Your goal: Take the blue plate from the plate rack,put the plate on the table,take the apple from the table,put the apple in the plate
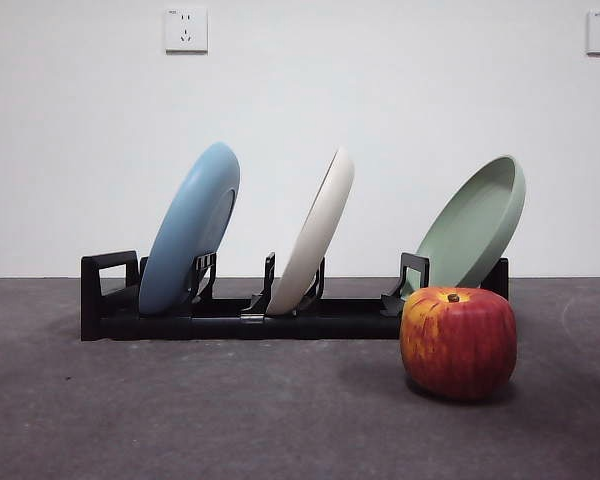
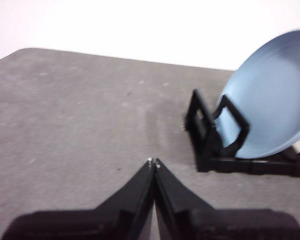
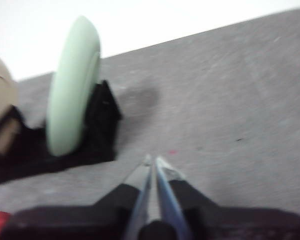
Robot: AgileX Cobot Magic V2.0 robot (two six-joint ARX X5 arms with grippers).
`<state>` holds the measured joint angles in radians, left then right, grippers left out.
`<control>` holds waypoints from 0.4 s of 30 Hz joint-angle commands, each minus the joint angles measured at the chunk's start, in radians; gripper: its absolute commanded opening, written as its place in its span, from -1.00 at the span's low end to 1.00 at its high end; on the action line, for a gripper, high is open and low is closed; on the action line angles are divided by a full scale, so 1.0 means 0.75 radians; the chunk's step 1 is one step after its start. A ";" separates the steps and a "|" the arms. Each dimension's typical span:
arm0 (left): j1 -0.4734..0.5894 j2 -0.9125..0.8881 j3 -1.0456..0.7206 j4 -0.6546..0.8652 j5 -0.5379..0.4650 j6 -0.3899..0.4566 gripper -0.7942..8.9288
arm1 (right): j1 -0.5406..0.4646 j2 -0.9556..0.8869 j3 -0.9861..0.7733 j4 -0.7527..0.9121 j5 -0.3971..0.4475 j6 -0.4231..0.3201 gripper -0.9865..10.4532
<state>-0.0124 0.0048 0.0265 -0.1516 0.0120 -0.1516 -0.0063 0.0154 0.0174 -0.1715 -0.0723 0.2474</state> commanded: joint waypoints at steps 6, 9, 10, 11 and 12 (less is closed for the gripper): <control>0.002 0.062 0.205 0.011 0.025 -0.054 -0.85 | 0.003 0.003 -0.001 0.052 -0.132 0.277 -0.67; 0.002 0.163 0.366 0.012 0.025 -0.052 -0.85 | 0.003 0.021 0.072 0.041 -0.184 0.280 -0.85; 0.002 0.205 0.418 0.011 0.026 -0.049 -0.85 | 0.003 0.033 0.103 0.030 -0.183 0.285 -0.85; 0.002 0.262 0.480 0.009 0.030 -0.043 -0.85 | 0.003 0.053 0.145 0.012 -0.181 0.284 -0.85; 0.002 0.326 0.544 0.001 0.039 -0.040 -0.85 | 0.002 0.082 0.190 0.001 -0.180 0.282 -0.85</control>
<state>-0.0124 0.2111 0.3985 -0.1551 0.0349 -0.1848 -0.0063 0.0673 0.1265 -0.1810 -0.2077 0.4480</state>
